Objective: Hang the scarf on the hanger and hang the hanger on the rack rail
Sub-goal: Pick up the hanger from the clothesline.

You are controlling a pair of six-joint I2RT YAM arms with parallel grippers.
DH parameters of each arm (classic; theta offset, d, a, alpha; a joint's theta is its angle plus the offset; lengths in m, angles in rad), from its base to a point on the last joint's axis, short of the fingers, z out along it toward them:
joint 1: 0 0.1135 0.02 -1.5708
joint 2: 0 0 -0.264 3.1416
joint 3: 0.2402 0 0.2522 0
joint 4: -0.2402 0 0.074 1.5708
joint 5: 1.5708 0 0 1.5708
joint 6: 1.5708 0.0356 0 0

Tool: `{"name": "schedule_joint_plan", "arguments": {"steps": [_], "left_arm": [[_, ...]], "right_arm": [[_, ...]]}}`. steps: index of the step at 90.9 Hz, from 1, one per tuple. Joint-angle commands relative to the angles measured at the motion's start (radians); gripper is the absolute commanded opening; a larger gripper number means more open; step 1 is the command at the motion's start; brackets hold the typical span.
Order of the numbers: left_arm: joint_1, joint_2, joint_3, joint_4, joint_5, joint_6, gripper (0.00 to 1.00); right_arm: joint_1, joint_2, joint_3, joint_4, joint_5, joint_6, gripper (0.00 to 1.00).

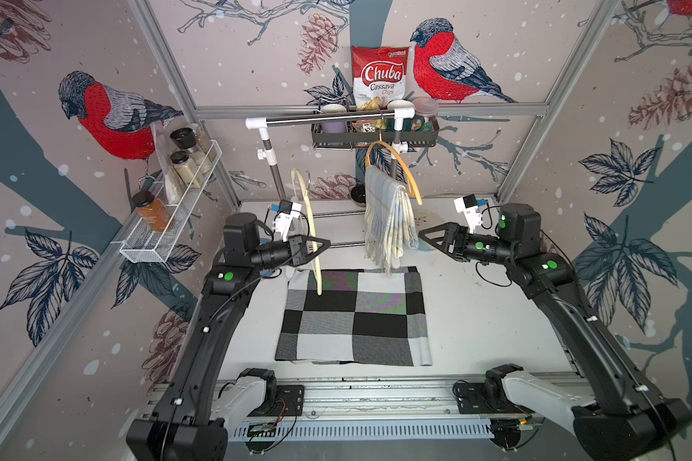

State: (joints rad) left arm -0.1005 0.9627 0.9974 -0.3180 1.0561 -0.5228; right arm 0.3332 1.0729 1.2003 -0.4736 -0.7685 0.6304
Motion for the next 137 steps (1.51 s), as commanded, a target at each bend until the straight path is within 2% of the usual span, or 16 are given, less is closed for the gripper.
{"name": "schedule_joint_plan", "arguments": {"steps": [1,9,15,20,29,38,49,58,71,84,104,119,137], "left_arm": [[-0.013,-0.095,-0.156,0.146,-0.01,0.013,0.0],[-0.057,-0.142,-0.251,0.142,-0.054,0.026,0.0],[-0.12,-0.154,-0.231,0.029,-0.132,0.11,0.0],[-0.173,-0.166,-0.234,-0.012,-0.176,0.124,0.0],[-0.22,-0.219,-0.323,0.086,-0.182,0.028,0.0],[-0.249,-0.31,-0.435,0.231,-0.207,-0.112,0.0],[-0.337,-0.386,-0.534,0.384,-0.272,-0.245,0.0],[-0.402,-0.383,-0.567,0.456,-0.262,-0.294,0.0],[-0.477,-0.406,-0.551,0.379,-0.293,-0.252,0.0],[-0.489,-0.433,-0.587,0.41,-0.302,-0.294,0.0],[-0.502,-0.425,-0.577,0.398,-0.302,-0.288,0.0],[-0.502,-0.441,-0.577,0.38,-0.314,-0.283,0.0],[-0.502,-0.449,-0.574,0.37,-0.316,-0.282,0.0]], "right_arm": [[0.035,-0.037,-0.031,-0.011,0.03,-0.033,0.95],[0.117,-0.074,-0.064,-0.046,0.081,-0.073,0.95],[0.193,-0.11,-0.108,-0.055,0.134,-0.1,0.95],[0.258,-0.146,-0.154,-0.039,0.183,-0.11,0.95],[0.373,-0.21,-0.275,0.08,0.245,-0.079,0.94],[0.505,-0.246,-0.395,0.276,0.3,-0.031,0.93],[0.688,-0.202,-0.44,0.436,0.428,-0.079,0.94],[0.778,-0.122,-0.443,0.58,0.492,-0.125,0.93],[0.792,0.031,-0.397,0.762,0.487,-0.065,0.87],[0.788,0.148,-0.287,0.76,0.494,-0.069,0.74],[0.781,0.304,-0.162,0.755,0.381,-0.015,0.54],[0.78,0.328,-0.171,0.759,0.404,0.004,0.53],[0.73,0.211,-0.253,0.707,0.453,-0.017,0.56]]}}
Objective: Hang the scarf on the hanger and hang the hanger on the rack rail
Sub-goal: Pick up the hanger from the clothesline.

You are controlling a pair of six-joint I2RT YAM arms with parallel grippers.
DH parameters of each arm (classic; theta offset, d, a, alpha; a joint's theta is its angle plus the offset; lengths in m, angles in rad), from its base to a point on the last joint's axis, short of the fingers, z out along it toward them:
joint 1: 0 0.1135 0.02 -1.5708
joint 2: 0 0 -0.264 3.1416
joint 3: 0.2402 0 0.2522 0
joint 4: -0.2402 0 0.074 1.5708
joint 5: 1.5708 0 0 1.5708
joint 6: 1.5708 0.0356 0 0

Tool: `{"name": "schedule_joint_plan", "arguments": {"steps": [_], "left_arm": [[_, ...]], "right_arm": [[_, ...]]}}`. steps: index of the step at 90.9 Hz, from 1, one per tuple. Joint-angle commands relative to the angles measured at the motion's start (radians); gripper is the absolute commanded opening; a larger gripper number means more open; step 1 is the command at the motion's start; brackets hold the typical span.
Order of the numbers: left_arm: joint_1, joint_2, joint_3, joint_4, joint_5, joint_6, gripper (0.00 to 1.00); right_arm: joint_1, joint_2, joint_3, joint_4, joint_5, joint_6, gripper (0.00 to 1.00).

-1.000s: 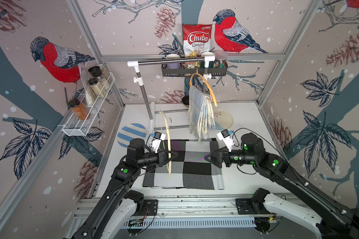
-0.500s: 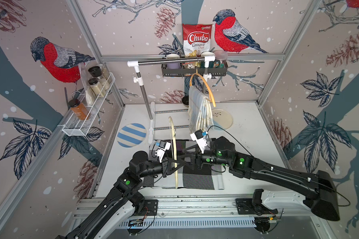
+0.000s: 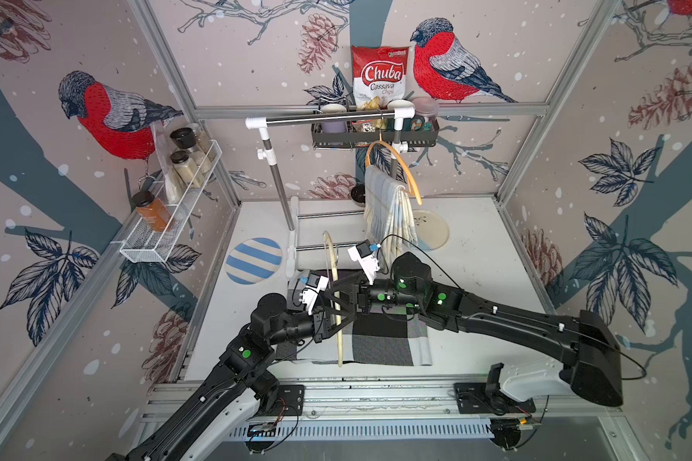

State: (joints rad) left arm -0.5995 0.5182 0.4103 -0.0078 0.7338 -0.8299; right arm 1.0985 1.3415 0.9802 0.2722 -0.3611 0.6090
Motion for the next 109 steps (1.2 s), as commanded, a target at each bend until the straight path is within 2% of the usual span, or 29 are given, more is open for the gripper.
{"name": "schedule_joint_plan", "arguments": {"steps": [1,13,30,44,49,71,72,77,80,84,96,109], "left_arm": [[-0.003,-0.004,0.013,0.062,0.007,0.026,0.0],[-0.003,0.002,0.012,0.078,0.018,0.022,0.0],[-0.003,0.004,0.014,0.076,0.019,0.021,0.0],[-0.005,0.002,0.015,0.066,0.018,0.02,0.0],[-0.006,0.0,0.016,0.063,0.018,0.021,0.0],[-0.009,-0.016,0.021,0.032,0.005,0.022,0.0],[-0.009,-0.018,0.021,0.023,0.001,0.025,0.05],[-0.009,-0.029,0.038,-0.037,-0.031,0.045,0.41],[-0.009,-0.041,0.051,-0.09,-0.051,0.066,0.56],[-0.009,-0.059,0.081,-0.156,-0.081,0.096,0.69],[-0.009,-0.117,0.216,-0.466,-0.241,0.189,0.88],[-0.008,-0.123,0.411,-0.749,-0.455,0.247,0.94]], "right_arm": [[-0.042,-0.064,-0.04,-0.039,0.047,0.008,0.56],[-0.108,-0.084,-0.131,0.065,-0.017,0.098,0.51],[-0.034,0.017,-0.035,0.066,-0.135,0.101,0.52],[-0.005,0.077,-0.002,0.101,-0.135,0.114,0.51],[-0.005,0.102,0.01,0.103,-0.143,0.125,0.45],[-0.007,0.094,-0.014,0.132,-0.123,0.131,0.08],[-0.006,0.093,-0.015,0.132,-0.123,0.131,0.07],[-0.007,0.087,-0.02,0.129,-0.116,0.127,0.0],[-0.009,0.083,-0.026,0.128,-0.111,0.126,0.0],[-0.015,0.081,-0.034,0.128,-0.107,0.127,0.0],[-0.036,0.077,-0.083,0.157,-0.09,0.15,0.0],[-0.039,0.09,-0.123,0.147,-0.075,0.141,0.0]]}}
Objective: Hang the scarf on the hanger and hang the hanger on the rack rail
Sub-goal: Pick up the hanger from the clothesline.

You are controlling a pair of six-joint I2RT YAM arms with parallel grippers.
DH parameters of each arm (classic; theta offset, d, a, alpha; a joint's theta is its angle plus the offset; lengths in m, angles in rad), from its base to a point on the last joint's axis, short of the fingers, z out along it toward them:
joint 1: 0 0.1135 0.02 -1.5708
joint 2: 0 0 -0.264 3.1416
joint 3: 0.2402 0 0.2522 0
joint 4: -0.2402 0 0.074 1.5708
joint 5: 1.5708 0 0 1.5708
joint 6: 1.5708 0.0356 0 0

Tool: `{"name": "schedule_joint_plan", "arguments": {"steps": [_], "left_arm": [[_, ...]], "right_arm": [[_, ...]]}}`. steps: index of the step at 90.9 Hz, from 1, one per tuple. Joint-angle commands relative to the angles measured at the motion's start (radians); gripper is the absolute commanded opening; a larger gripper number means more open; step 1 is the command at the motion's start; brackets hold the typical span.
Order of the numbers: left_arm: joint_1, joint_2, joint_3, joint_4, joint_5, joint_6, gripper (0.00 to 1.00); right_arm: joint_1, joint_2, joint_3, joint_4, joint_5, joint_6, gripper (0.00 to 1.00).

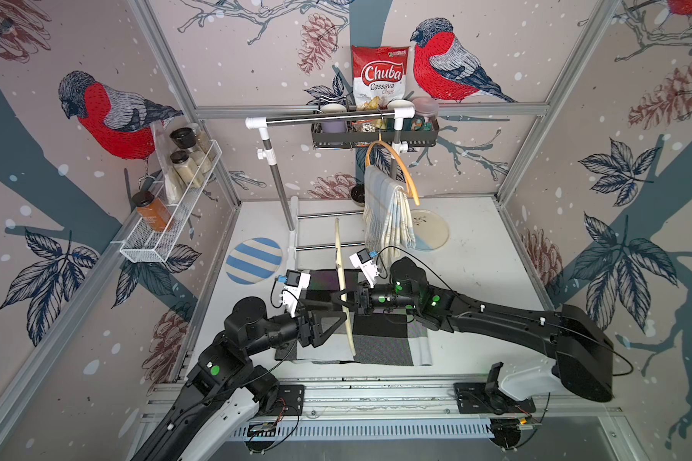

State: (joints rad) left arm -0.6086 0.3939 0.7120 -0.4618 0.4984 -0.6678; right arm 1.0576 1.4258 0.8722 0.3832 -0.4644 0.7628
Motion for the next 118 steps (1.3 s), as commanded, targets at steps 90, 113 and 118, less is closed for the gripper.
{"name": "schedule_joint_plan", "arguments": {"steps": [90,113,118], "left_arm": [[0.0,0.533,0.299,-0.307,-0.425,0.092,0.21],[0.0,0.541,0.3,-0.296,-0.484,0.1,0.04],[0.0,0.54,0.296,-0.289,-0.491,0.099,0.0]], "right_arm": [[0.099,0.144,0.04,-0.028,0.049,-0.056,0.0],[0.101,0.149,0.044,-0.027,0.04,-0.06,0.0],[0.101,0.149,0.043,-0.027,0.038,-0.058,0.0]]}}
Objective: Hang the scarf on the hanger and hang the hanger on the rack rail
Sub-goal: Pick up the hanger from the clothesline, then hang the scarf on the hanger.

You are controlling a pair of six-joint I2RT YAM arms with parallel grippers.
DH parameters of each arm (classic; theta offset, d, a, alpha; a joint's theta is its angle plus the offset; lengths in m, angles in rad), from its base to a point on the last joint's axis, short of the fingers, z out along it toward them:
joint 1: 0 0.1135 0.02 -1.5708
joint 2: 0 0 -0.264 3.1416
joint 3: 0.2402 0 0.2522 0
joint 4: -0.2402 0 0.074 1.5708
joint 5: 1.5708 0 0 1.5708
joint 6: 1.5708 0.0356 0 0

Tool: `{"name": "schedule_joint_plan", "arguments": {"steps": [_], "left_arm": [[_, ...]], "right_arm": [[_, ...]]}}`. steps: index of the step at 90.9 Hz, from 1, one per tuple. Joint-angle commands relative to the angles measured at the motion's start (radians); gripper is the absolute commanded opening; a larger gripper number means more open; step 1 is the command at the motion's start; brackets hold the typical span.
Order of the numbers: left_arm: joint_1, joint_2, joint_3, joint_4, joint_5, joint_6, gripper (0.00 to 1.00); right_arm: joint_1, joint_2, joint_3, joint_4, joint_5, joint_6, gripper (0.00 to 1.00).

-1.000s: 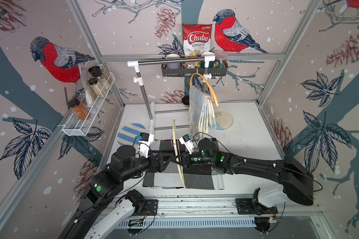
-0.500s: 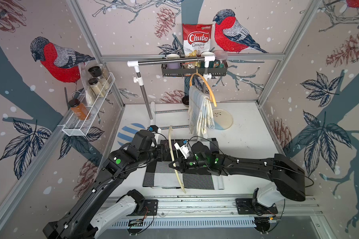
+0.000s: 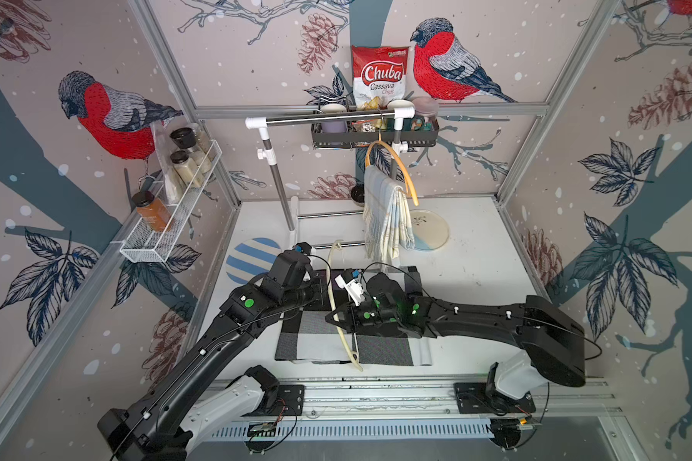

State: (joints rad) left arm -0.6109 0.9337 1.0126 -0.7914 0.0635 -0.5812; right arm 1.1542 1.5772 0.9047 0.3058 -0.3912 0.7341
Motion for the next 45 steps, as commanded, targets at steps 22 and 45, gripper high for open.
{"name": "schedule_joint_plan", "arguments": {"steps": [22,45], "left_arm": [[0.006,-0.019,-0.019,0.031,-0.086,0.026,0.0],[0.025,-0.03,-0.054,0.082,0.051,0.061,0.0]], "right_arm": [[-0.057,-0.08,-0.003,-0.092,0.018,-0.059,0.75],[-0.406,-0.379,-0.222,-0.411,0.053,-0.052,0.82]]}}
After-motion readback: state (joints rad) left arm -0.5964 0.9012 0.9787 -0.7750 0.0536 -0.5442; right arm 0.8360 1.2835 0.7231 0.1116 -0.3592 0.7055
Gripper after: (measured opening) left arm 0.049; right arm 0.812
